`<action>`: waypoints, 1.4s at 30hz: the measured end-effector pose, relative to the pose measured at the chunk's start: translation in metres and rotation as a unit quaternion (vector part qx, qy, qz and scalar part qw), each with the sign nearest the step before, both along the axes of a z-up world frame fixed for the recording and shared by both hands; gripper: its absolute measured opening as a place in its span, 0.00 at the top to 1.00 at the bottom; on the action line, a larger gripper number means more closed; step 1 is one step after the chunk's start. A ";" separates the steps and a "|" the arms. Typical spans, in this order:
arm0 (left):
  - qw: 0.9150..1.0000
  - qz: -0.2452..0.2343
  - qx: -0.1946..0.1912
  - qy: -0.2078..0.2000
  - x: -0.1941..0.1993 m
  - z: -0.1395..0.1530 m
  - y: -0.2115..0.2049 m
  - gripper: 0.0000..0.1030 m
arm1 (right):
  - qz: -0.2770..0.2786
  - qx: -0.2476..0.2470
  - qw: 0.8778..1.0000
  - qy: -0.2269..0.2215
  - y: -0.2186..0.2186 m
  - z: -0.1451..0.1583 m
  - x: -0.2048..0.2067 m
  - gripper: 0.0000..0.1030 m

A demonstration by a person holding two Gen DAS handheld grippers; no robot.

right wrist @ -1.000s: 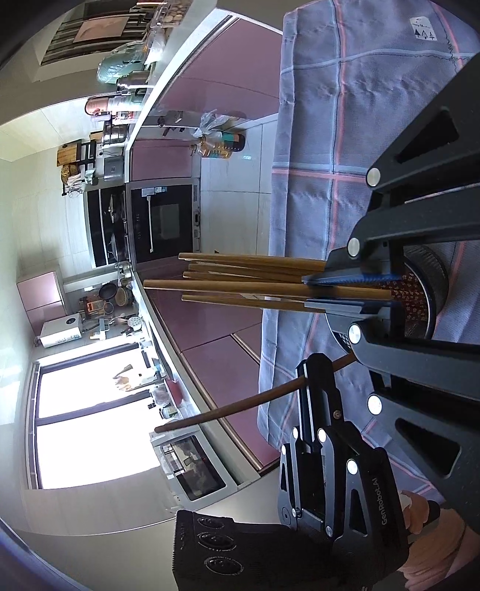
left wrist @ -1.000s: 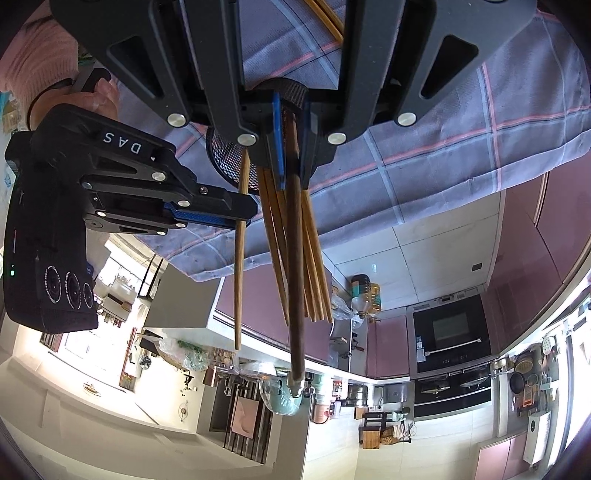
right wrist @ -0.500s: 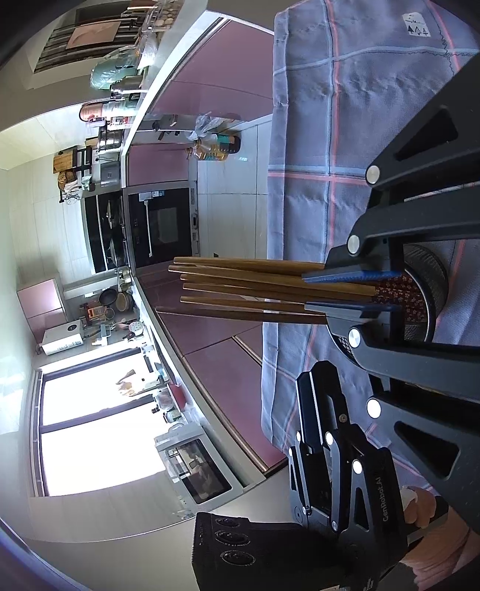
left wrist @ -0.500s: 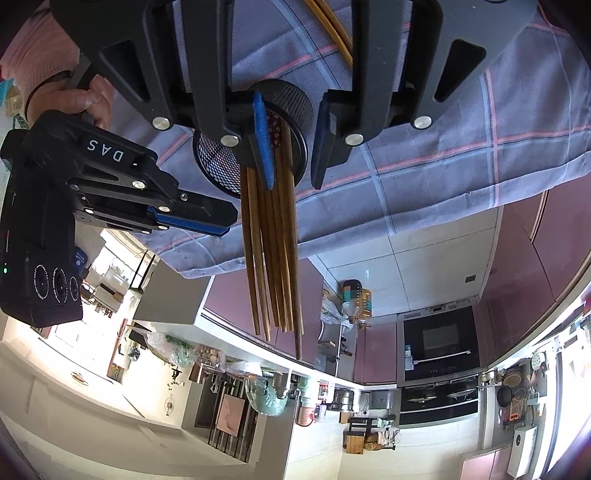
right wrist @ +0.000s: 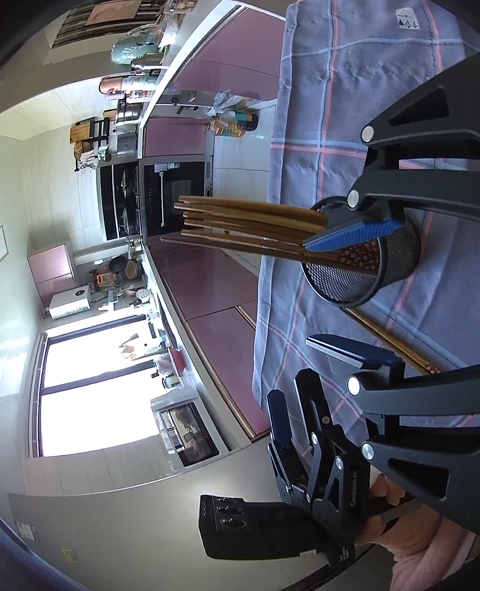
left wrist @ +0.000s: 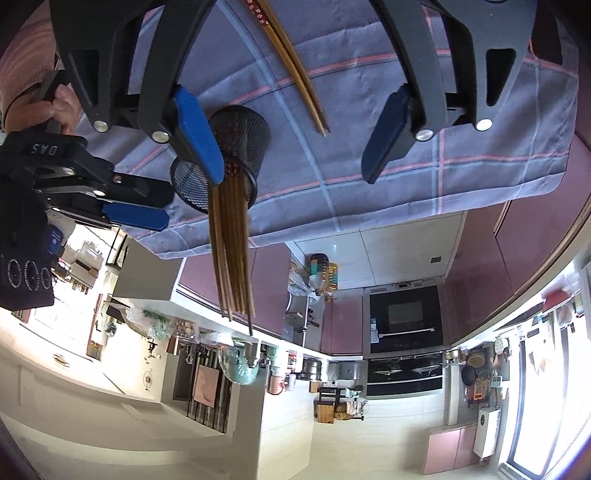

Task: Organize utensils
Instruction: 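Move both open grippers back over the last two chopsticks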

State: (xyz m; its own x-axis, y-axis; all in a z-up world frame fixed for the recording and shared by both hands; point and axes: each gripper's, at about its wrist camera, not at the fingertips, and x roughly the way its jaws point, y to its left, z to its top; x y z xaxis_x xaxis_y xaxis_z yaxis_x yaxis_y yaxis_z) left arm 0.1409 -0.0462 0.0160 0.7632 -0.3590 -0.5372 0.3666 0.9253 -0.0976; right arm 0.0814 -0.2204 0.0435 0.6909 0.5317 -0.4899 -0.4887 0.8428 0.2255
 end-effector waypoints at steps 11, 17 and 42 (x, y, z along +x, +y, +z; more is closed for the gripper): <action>0.998 0.062 0.008 0.027 -0.023 -0.038 0.045 0.06 | 0.037 -0.027 0.997 0.064 0.044 -0.050 -0.012 0.34; 0.996 0.076 0.021 0.046 -0.029 -0.055 0.049 0.06 | 0.050 -0.045 0.993 0.098 0.066 -0.076 -0.012 0.35; 0.992 0.072 0.027 0.100 -0.023 -0.100 0.052 0.20 | 0.026 -0.104 0.984 0.141 0.081 -0.104 -0.010 0.74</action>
